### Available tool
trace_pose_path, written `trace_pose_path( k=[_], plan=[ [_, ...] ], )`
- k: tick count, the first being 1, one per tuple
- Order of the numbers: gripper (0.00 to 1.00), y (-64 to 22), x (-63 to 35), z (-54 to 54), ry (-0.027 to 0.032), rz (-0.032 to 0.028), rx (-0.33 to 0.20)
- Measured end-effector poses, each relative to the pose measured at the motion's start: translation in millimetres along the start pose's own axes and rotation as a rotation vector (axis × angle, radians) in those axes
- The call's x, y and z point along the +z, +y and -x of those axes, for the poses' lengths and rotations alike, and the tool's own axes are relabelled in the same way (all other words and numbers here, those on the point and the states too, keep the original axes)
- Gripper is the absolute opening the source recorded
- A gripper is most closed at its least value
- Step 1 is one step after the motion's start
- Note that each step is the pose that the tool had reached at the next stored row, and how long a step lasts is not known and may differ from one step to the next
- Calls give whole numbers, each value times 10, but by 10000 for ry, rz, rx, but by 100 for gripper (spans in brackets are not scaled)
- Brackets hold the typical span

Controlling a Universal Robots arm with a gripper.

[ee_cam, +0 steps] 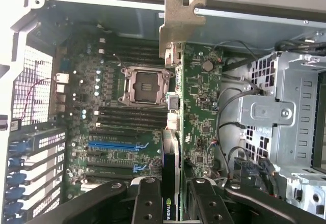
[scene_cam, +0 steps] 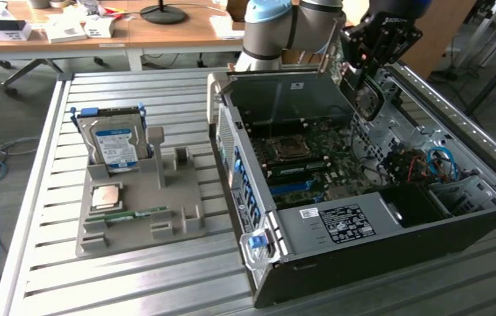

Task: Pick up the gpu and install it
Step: 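Insert the gpu into the slot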

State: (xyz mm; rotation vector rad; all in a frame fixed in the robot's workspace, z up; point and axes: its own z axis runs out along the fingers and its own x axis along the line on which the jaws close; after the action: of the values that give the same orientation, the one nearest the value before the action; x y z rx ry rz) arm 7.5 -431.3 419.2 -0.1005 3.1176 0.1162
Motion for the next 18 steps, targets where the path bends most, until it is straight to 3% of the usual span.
trace_pose_path(
  k=[18],
  plan=[
    [26, 0, 6, 0, 98, 30, -1328]
  ],
)
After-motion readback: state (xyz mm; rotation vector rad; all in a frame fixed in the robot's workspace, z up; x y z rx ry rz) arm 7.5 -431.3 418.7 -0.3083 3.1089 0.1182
